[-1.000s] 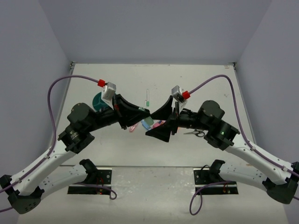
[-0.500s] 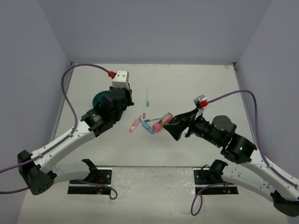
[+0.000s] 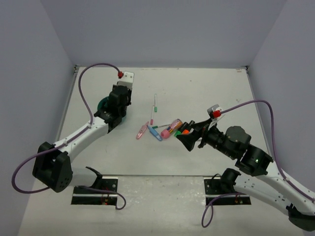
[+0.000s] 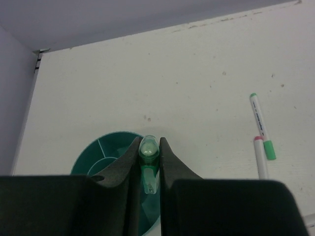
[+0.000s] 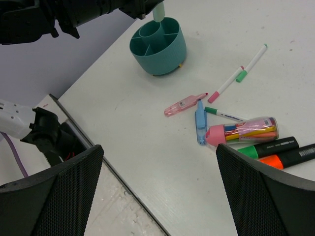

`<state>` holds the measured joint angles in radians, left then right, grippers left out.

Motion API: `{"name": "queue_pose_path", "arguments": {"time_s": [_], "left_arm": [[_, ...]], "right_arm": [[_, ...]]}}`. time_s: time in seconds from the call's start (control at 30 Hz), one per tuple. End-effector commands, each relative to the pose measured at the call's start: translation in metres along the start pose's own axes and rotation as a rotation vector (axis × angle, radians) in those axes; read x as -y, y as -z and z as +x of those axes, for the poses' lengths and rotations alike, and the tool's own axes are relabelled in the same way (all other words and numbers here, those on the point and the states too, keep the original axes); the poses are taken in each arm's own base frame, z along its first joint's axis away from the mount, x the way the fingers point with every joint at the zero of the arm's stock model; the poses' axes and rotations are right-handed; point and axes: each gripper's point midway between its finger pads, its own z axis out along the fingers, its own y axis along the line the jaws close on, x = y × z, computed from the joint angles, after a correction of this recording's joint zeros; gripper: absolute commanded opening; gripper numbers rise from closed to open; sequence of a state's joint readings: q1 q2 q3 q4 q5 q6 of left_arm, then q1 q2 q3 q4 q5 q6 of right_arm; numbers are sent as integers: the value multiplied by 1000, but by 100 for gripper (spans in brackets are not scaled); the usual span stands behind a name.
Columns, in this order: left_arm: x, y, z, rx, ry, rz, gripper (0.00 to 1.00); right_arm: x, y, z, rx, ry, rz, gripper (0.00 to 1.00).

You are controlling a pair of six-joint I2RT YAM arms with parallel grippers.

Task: Sort the stationery into containers
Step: Place the pen in the storage box.

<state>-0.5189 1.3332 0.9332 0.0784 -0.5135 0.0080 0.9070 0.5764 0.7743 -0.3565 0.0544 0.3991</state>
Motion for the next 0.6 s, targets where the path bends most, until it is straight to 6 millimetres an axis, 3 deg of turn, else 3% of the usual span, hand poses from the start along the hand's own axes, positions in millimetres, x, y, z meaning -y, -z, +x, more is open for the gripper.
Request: {"name": "queue_pose_path", "arguments": {"time_s": [0.0, 0.3, 0.57], "left_arm": [[12, -8, -19, 99, -11, 56, 0], [-6, -12, 33, 3, -10, -75, 0], [-8, -13, 60, -14, -39, -55, 0]], "right_arm": [[4, 1, 9, -18, 21, 5, 99], [6, 3, 15, -22, 21, -2, 99], [2, 1, 22, -48, 15, -25, 99]]}}
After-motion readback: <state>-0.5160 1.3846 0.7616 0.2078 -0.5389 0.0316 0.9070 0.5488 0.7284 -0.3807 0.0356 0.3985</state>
